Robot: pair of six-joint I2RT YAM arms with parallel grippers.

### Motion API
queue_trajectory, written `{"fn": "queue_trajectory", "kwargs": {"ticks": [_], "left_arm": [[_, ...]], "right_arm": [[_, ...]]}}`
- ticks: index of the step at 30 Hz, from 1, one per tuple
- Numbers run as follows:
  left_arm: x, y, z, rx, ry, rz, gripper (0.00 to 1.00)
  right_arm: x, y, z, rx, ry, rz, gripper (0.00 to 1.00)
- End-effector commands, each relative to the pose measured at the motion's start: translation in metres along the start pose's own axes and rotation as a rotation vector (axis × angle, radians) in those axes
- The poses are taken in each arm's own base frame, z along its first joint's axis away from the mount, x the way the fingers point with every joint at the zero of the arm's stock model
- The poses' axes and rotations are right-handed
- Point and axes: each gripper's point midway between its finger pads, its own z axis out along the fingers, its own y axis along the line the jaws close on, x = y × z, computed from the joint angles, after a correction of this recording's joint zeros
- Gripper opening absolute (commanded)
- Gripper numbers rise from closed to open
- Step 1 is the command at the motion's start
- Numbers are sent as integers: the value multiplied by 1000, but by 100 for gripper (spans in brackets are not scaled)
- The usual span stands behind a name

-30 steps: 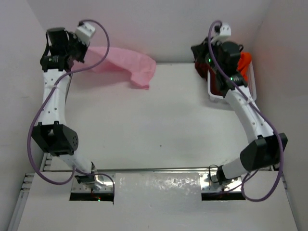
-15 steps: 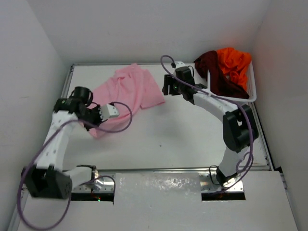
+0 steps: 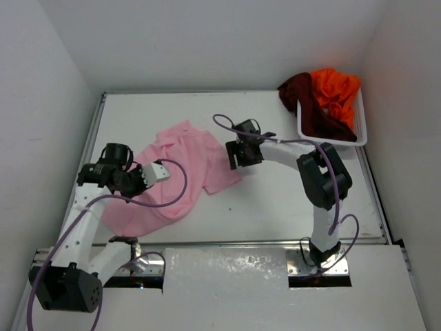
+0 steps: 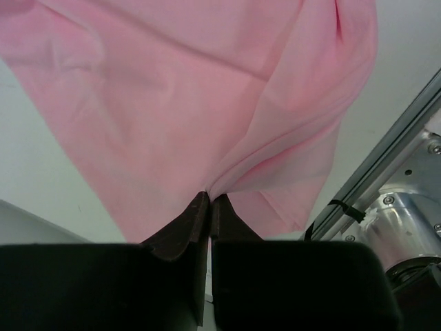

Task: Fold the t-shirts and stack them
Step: Move the tshirt to the center of the board, then flatten out the tshirt

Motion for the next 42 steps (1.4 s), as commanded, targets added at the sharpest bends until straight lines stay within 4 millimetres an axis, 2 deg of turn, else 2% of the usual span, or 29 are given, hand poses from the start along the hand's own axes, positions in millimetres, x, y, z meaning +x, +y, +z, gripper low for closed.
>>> {"fn": "queue_trajectory", "kwargs": {"ticks": [1,4,10,12,13,14,17,20,21,22,24,25,26,27,28,29,30,31,32,33,34,35,36,37,38,39,40,41,42], "left_arm": [[-17,14,-6,-81,-78,-17,0],[-19,13,-4,-61,-85,-28,0],[-10,15,2,-86,-57,-23,0],[-13,20,2,-110,-65,-30,0],[-14,23,1,-121,-68,-34,0],[-15,25,-1,-129,-73,-37,0],[-17,28,-5,-146,-75,-41,0],[-15,43,-7,-227,-61,-99,0],[-21,60,-10,-303,-92,-158,0],[-16,73,-9,-362,-65,-195,0],[-34,116,-20,-509,-126,-228,0],[-37,136,-12,-525,-99,-241,0],[-48,157,-17,-569,-122,-244,0],[-66,187,-27,-642,-175,-265,0],[-88,229,-40,-700,-195,-274,0],[-104,253,-49,-736,-221,-280,0],[-144,293,-103,-848,-334,-293,0],[-152,324,-82,-835,-313,-325,0],[-167,343,-95,-860,-349,-335,0],[-202,365,-160,-957,-475,-342,0],[-213,387,-141,-932,-485,-355,0],[-237,390,-197,-1001,-596,-348,0],[-243,395,-199,-1000,-613,-338,0],[-251,395,-196,-982,-632,-318,0],[-253,392,-201,-990,-645,-306,0],[-258,393,-219,-1039,-694,-282,0],[-250,375,-202,-986,-676,-265,0],[-249,367,-197,-978,-685,-238,0],[-238,359,-166,-934,-649,-208,0]], "right_arm": [[4,46,-27,-96,-22,-107,71],[46,41,-14,-75,67,-58,71],[86,33,-9,50,166,-173,68],[107,24,3,88,245,-169,56],[108,24,6,88,245,-164,46],[107,23,8,84,239,-153,26],[97,33,10,20,201,-94,0],[87,41,1,-63,134,-34,0],[68,46,-1,-104,52,0,0],[49,54,-13,-174,-3,36,0],[1,44,-20,-212,-93,93,0],[-55,55,-29,-270,-176,96,0],[-84,36,-31,-252,-194,119,0],[-123,32,-38,-257,-255,122,0],[-210,39,-83,-296,-445,107,0],[-238,14,-69,-246,-473,128,0],[-266,4,-82,-216,-519,137,0],[-334,1,-148,-228,-722,143,0],[-354,-30,-150,-184,-781,196,0],[-374,-41,-180,-195,-870,232,0],[-378,-53,-189,-211,-902,292,0],[-396,-64,-256,-226,-1067,291,0],[-394,-70,-271,-216,-1102,288,0],[-385,-76,-267,-175,-1096,254,0],[-385,-78,-283,-157,-1117,233,0],[-383,-74,-300,-157,-1129,209,0],[-380,-73,-303,-159,-1121,192,0],[-376,-70,-303,-170,-1109,188,0],[-371,-69,-303,-174,-1100,182,0]]}}
